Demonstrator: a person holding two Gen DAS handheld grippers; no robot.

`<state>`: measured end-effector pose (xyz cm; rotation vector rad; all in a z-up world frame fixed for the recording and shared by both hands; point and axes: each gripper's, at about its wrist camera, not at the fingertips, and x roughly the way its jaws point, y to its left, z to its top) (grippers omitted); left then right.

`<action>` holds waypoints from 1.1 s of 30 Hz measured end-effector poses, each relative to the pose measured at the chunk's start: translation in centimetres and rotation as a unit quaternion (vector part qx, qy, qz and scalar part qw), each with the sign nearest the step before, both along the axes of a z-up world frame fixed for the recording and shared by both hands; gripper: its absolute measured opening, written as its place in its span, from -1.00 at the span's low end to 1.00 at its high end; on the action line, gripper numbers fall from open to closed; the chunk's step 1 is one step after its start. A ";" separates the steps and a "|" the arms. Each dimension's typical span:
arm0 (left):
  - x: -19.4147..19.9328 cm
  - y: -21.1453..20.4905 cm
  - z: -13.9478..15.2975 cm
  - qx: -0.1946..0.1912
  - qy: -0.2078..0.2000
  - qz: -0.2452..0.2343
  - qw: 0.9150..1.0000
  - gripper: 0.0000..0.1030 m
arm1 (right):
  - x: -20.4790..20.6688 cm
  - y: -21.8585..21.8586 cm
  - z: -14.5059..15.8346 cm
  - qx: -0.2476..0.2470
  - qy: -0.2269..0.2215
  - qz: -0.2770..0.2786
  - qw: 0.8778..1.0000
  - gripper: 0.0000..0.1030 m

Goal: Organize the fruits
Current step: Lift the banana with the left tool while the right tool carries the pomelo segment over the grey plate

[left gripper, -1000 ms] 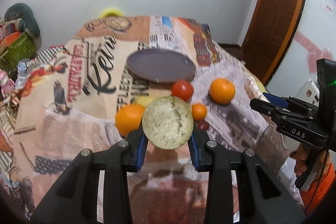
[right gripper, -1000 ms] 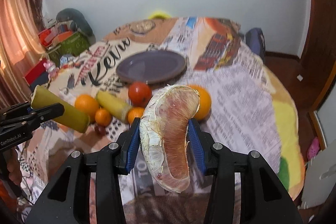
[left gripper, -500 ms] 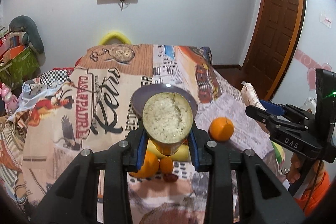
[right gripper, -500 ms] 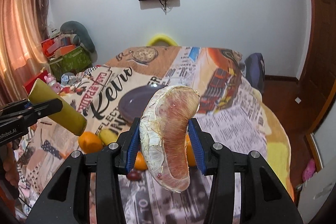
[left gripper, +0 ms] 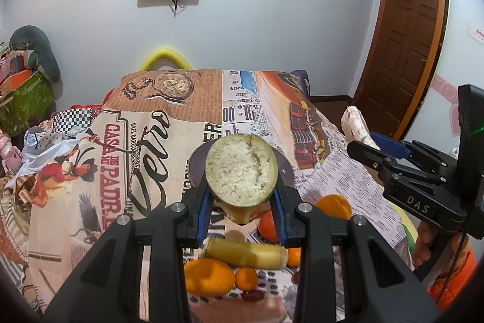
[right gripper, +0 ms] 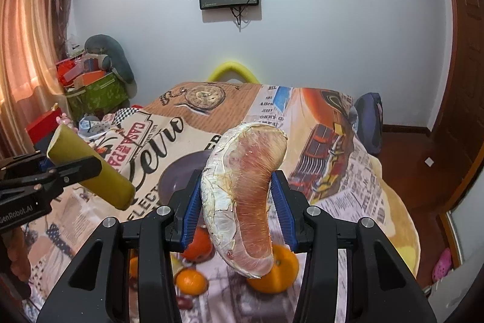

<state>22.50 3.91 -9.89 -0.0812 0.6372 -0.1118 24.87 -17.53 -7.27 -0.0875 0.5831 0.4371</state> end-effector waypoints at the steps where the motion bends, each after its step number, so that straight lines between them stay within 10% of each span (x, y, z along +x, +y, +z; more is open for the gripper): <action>1: 0.3 0.1 -0.1 0.000 0.001 0.001 1.000 -0.34 | 0.4 0.2 -0.1 -0.002 -0.001 0.001 1.000 -0.19; 33: 11.9 0.8 -7.9 -0.025 0.107 -0.024 0.994 -0.34 | 9.8 5.1 -7.4 -0.090 0.086 0.033 0.992 -0.19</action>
